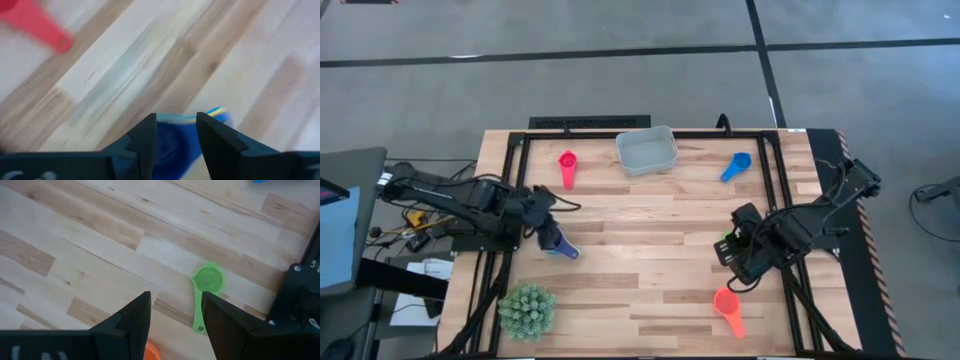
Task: Nest measuring cups in basket
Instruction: Stack the orange measuring cup on the violet measuring cup
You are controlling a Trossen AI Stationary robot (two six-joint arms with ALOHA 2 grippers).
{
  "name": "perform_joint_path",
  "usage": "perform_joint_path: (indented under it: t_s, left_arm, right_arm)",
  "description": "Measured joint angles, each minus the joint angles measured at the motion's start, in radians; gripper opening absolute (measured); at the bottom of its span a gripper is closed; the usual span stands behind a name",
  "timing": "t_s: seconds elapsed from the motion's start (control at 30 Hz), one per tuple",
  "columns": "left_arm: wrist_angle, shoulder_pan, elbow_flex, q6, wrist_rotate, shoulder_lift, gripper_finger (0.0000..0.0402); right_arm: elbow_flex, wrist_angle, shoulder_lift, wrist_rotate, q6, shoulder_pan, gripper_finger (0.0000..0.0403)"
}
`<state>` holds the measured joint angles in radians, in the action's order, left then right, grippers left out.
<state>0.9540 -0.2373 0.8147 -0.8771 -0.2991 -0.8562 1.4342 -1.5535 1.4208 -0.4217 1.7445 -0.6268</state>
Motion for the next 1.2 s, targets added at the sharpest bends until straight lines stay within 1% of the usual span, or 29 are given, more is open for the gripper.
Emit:
perform_joint_path:
  t_s: [0.17, 0.27, 0.33, 0.4, 0.57, 0.67, 0.8, 0.9, 0.97, 1.07, 1.2]
  left_arm:
    - [-0.200, -0.083, 0.002, -0.010, -0.048, -0.028, 0.0119]
    - [-0.278, -0.138, 0.002, -0.025, -0.067, -0.074, 0.0118]
    - [-0.317, -0.177, 0.002, -0.037, -0.078, -0.108, 0.0118]
    - [-0.351, -0.214, 0.001, -0.054, -0.095, -0.145, 0.0118]
    - [-0.442, -0.284, 0.002, -0.104, -0.139, -0.222, 0.0118]
    - [-0.524, -0.308, 0.001, -0.142, -0.161, -0.270, 0.0118]
    - [-0.686, -0.318, 0.001, -0.167, -0.180, -0.358, 0.0118]
    - [-0.818, -0.306, 0.003, -0.168, -0.181, -0.435, 0.0118]
    - [-0.863, -0.287, 0.026, -0.167, -0.178, -0.495, 0.0118]
    - [-0.867, -0.256, 0.107, -0.157, -0.178, -0.591, 0.0118]
    - [-0.862, -0.219, 0.258, -0.100, -0.173, -0.728, 0.0118]
  right_arm:
    - [0.000, 0.069, 0.000, -0.020, 0.014, -0.018, 0.0196]
    - [0.002, 0.090, 0.010, -0.050, 0.047, -0.041, 0.0197]
    - [0.001, 0.091, 0.026, -0.049, 0.065, -0.059, 0.0198]
    - [0.001, 0.093, 0.042, -0.026, 0.069, -0.076, 0.0199]
    - [0.001, 0.084, 0.100, 0.089, 0.054, -0.100, 0.0192]
    - [0.000, 0.052, 0.132, 0.115, 0.030, -0.111, 0.0186]
    - [0.000, -0.019, 0.137, 0.116, 0.017, -0.113, 0.0180]
    - [0.000, -0.013, 0.120, 0.112, -0.024, -0.121, 0.0179]
    - [0.001, -0.017, 0.091, 0.104, -0.043, -0.141, 0.0178]
    - [0.000, -0.019, 0.058, 0.102, -0.049, -0.181, 0.0178]
    - [0.000, -0.022, 0.004, 0.071, -0.038, -0.231, 0.0178]
